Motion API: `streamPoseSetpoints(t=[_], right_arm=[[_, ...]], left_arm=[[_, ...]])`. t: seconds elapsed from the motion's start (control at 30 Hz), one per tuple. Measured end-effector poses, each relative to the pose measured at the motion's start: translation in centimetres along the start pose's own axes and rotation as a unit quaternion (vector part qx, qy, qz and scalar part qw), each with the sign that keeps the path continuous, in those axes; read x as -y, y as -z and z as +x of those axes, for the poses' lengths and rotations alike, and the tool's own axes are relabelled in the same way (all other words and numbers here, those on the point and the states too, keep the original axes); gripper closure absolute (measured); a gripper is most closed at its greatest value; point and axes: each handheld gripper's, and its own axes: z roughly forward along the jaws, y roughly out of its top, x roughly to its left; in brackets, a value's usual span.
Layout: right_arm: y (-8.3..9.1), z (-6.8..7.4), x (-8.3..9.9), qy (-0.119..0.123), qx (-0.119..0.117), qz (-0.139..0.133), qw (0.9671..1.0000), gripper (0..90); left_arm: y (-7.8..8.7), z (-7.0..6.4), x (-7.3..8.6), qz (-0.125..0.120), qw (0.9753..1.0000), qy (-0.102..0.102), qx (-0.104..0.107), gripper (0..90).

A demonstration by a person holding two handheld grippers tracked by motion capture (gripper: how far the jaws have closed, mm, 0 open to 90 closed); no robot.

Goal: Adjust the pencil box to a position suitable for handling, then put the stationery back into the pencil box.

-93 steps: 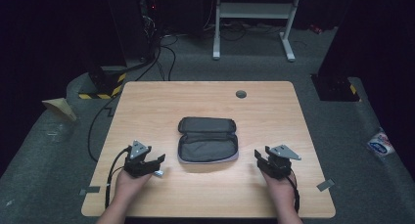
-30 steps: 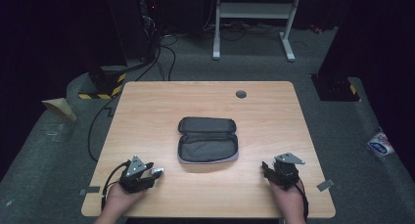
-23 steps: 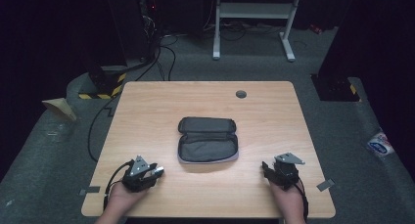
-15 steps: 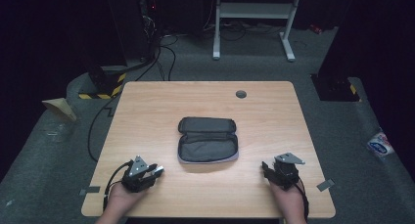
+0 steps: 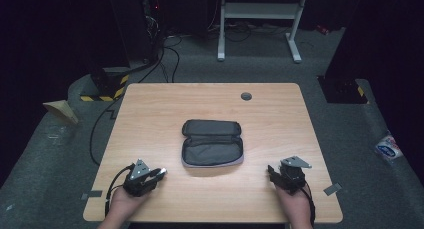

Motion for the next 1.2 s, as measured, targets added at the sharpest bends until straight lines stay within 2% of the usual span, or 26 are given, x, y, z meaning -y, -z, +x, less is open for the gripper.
streamPoseSetpoints(t=[0.23,0.47,0.53,0.67,0.73,0.93,1.0,1.2], right_arm=[[0.0,0.0,0.0,-0.001,0.000,0.000,1.0000,43.7],[0.0,0.0,0.0,0.000,0.000,0.000,1.0000,43.5],[0.0,0.0,0.0,0.000,-0.001,0.000,1.0000,43.4],[0.0,0.0,0.0,0.000,0.000,0.001,1.0000,43.3],[0.0,0.0,0.0,-0.001,-0.001,0.001,1.0000,43.3],[0.0,0.0,0.0,0.000,0.000,0.001,1.0000,43.0],[0.0,0.0,0.0,0.000,-0.001,0.001,1.0000,42.9],[0.0,0.0,0.0,0.000,0.000,0.001,1.0000,42.8]], left_arm=[[0.3,0.2,-0.2,-0.024,0.9995,0.019,-0.005,72.8],[0.4,0.0,-0.6,-0.037,0.9986,0.037,-0.006,72.8],[0.3,-0.1,-0.8,-0.042,0.9986,0.031,-0.011,72.7],[0.0,-0.1,-1.3,-0.047,0.9981,0.037,-0.014,72.8],[-0.3,-0.1,-1.8,-0.049,0.9982,0.031,-0.017,72.8],[-0.7,0.2,-2.4,-0.063,0.9970,0.043,-0.013,72.8],[-0.8,0.3,-2.6,-0.063,0.9971,0.040,-0.016,72.8],[-0.3,0.4,-2.8,-0.072,0.9960,0.048,-0.021,72.8]])
